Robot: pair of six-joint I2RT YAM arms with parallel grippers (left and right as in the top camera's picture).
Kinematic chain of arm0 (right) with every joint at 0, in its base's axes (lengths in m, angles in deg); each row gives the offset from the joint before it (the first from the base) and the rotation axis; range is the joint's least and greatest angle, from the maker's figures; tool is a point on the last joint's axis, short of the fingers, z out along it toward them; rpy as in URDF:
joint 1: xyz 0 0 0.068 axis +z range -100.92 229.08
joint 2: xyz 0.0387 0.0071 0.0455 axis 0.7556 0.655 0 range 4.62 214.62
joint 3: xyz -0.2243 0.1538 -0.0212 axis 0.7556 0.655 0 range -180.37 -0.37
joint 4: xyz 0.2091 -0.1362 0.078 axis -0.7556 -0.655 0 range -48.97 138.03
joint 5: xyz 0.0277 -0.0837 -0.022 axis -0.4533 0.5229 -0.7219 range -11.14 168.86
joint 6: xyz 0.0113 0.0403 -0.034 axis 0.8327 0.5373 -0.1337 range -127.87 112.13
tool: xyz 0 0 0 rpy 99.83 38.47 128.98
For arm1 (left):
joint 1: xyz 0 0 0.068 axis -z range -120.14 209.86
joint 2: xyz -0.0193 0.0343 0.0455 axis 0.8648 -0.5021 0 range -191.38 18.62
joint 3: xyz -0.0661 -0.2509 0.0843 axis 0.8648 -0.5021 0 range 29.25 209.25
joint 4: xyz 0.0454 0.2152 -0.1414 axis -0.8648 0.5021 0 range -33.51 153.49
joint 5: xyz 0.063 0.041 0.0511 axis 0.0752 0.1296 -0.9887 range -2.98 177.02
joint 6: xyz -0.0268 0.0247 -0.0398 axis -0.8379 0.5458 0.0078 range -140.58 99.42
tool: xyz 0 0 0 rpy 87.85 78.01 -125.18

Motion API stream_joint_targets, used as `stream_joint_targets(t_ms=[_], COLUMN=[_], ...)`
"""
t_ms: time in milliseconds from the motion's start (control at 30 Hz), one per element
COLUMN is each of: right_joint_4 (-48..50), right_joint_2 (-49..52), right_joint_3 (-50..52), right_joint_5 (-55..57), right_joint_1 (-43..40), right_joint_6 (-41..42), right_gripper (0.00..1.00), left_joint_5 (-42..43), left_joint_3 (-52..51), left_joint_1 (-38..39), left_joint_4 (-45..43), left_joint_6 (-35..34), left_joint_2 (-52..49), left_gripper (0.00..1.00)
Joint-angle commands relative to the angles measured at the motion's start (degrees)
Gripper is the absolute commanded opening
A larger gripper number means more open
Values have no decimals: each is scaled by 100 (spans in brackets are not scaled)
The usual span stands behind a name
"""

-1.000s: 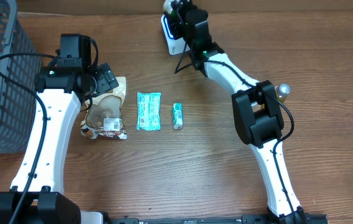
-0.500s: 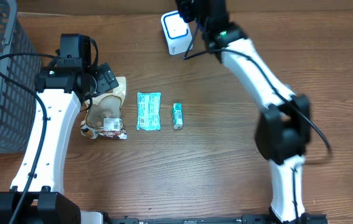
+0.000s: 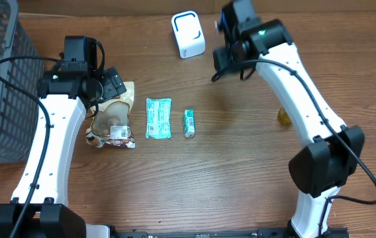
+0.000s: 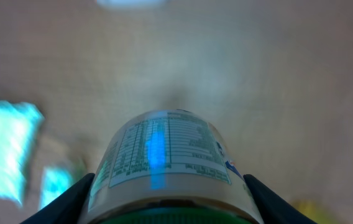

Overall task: Scan the item barcode
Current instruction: 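Move the jar away from the scanner toward table right, then lower the green-capped jar upright onto the table and release it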

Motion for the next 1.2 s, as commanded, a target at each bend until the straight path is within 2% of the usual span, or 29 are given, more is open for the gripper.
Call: stream_joint_targets(t_ms=[0,367,567,867,900,933,1033,1067,1167], right_joint_4=[-234,199,205,267,267,267,258,247,245], right_joint_2=[2,2,2,2,2,2,2,2,2], right_joint_3=[518,2389,2850,2959,2959,2962,2970,2973,2981], right_joint_5=[-7,4,197,197,197,197,199,199,199], right_joint_1=[9,7,-125,-326,-339,-352,-365,-365,-365], right_joint_6=[319,317,658,658,658,658,658,658,691], right_gripper=[9,12,14,26,30,40,88,99,100], left_joint_5=[7,7,7,7,7,7,7,7,7], left_joint_3=[55,55,55,55,55,55,55,55,55], left_joint_1=[-20,-20,-20,-20,-20,-20,-20,-20,-20], left_joint_4=[0,0,0,0,0,0,0,0,0], left_joint_6=[39,39,39,39,39,39,39,39,39], left_joint_2=[-15,-15,-15,-15,-15,-15,-15,-15,-15], left_gripper=[99,100,100,99,99,100,100,99,100])
